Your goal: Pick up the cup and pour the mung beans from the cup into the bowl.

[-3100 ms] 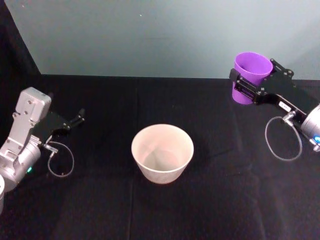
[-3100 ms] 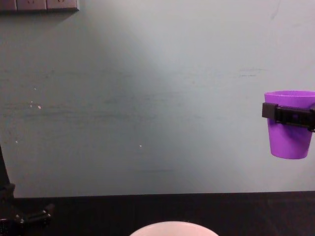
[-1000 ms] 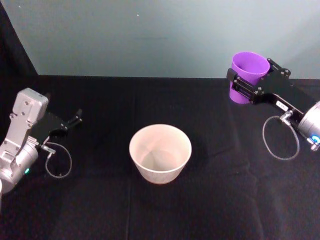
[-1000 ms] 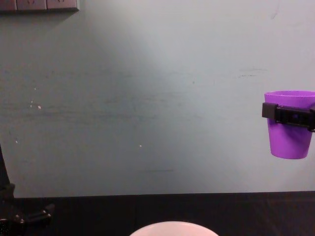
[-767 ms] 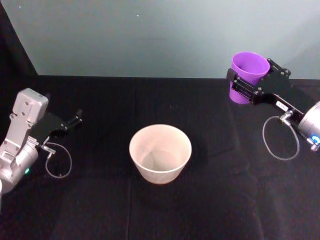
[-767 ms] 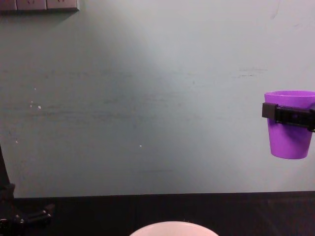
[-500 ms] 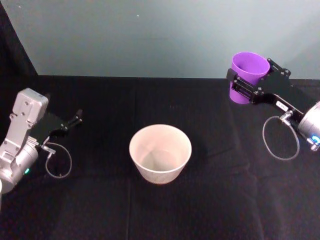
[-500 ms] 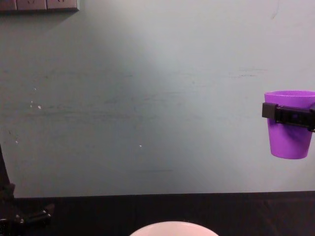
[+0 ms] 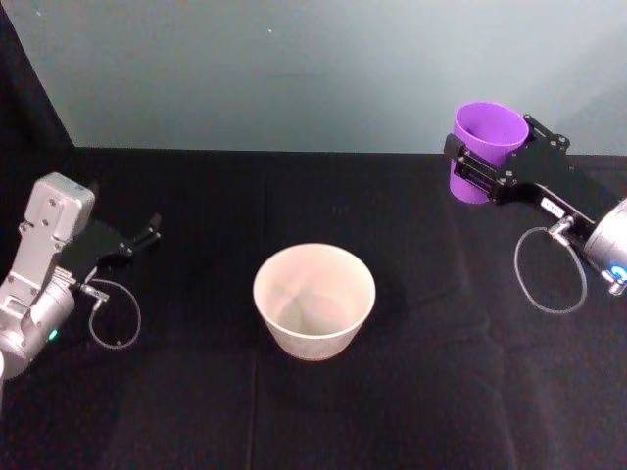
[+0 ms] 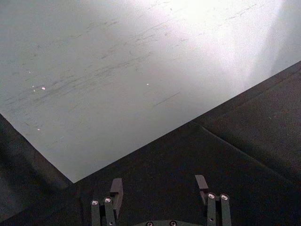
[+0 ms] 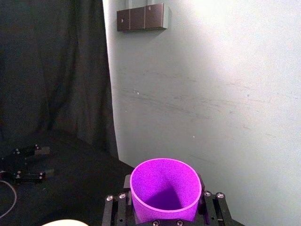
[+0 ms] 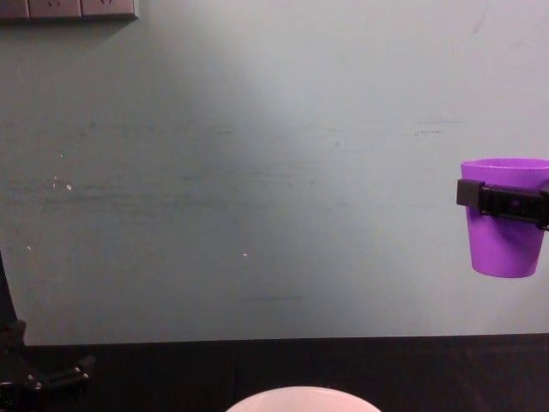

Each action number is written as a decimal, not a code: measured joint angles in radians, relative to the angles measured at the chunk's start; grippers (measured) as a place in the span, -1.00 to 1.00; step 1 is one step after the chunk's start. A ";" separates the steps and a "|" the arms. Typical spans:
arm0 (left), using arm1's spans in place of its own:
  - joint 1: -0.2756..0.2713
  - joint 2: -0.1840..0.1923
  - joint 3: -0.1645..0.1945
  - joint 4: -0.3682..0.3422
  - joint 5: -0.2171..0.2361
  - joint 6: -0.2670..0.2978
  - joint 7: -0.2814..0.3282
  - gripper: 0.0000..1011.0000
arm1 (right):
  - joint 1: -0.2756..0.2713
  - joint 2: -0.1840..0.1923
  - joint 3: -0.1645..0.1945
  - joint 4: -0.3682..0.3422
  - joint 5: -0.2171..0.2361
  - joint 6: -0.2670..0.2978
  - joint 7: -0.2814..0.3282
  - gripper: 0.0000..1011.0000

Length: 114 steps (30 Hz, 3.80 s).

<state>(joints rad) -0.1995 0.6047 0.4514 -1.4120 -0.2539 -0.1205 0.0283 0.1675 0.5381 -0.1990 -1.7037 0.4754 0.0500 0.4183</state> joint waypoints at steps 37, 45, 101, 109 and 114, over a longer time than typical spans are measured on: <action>0.000 0.000 0.000 0.000 0.000 0.000 0.000 0.98 | 0.000 0.000 0.000 0.000 0.000 0.000 0.000 0.48; 0.000 0.000 0.000 0.000 0.000 0.000 0.000 0.98 | 0.000 0.000 0.000 0.000 0.000 0.000 0.000 0.48; 0.000 0.000 0.000 0.000 0.000 0.000 0.000 0.98 | 0.000 0.000 0.000 0.000 0.000 0.000 0.000 0.48; 0.000 0.000 0.000 0.000 0.000 0.000 0.000 0.98 | 0.000 0.000 0.000 0.000 0.000 0.000 0.000 0.48; 0.000 0.000 0.000 0.000 0.000 0.000 0.000 0.98 | 0.000 0.000 0.000 0.000 0.000 0.000 0.000 0.48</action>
<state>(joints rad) -0.1995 0.6047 0.4514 -1.4120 -0.2539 -0.1205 0.0283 0.1675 0.5382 -0.1990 -1.7037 0.4754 0.0501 0.4184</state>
